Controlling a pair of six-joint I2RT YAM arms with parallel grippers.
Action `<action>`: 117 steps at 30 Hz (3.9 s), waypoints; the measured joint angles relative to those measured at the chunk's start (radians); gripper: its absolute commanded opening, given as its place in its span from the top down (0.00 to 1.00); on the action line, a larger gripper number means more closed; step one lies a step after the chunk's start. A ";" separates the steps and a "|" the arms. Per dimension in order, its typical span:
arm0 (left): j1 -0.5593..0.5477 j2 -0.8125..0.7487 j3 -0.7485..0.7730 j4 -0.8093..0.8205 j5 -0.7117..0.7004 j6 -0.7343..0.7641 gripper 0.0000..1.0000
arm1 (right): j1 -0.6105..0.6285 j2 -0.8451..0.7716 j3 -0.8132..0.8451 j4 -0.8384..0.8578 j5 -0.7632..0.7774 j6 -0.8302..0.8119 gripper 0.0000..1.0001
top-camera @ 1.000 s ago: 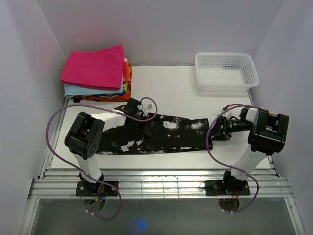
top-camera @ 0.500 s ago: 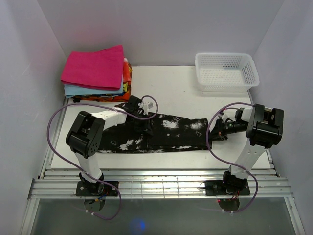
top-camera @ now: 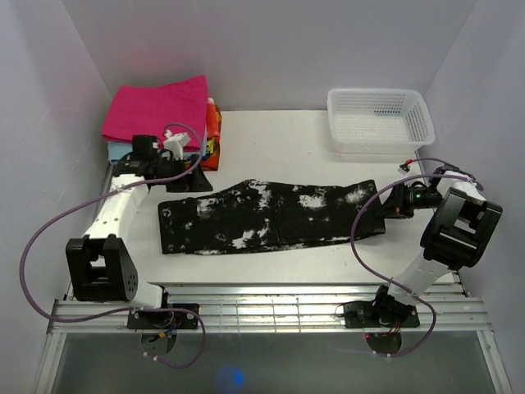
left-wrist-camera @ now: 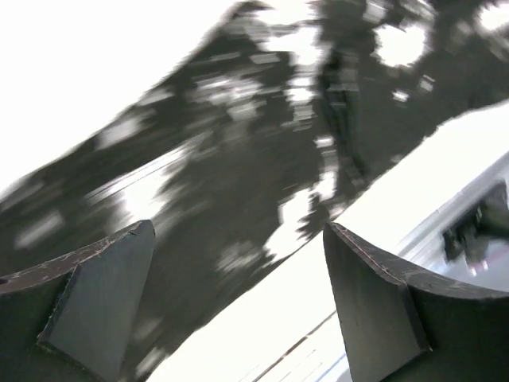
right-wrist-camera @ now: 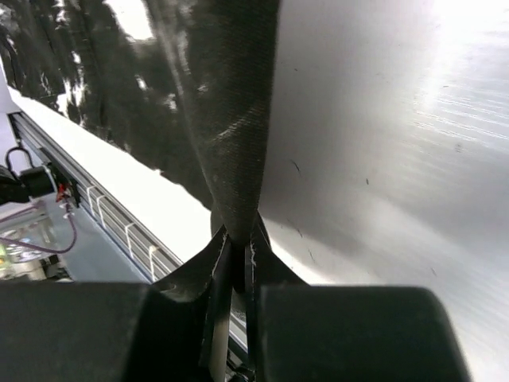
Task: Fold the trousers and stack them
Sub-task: Fold the trousers
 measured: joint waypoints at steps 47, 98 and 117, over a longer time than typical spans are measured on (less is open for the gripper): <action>0.114 0.253 -0.277 0.061 0.155 0.058 1.00 | 0.845 -0.274 0.142 0.449 0.108 0.649 0.92; 0.108 0.266 -0.328 0.160 0.200 -0.066 1.00 | 1.340 0.186 0.401 0.657 0.311 1.075 0.92; 0.108 0.253 -0.338 0.171 0.190 -0.083 1.00 | 1.352 0.329 0.481 0.697 0.293 1.162 0.92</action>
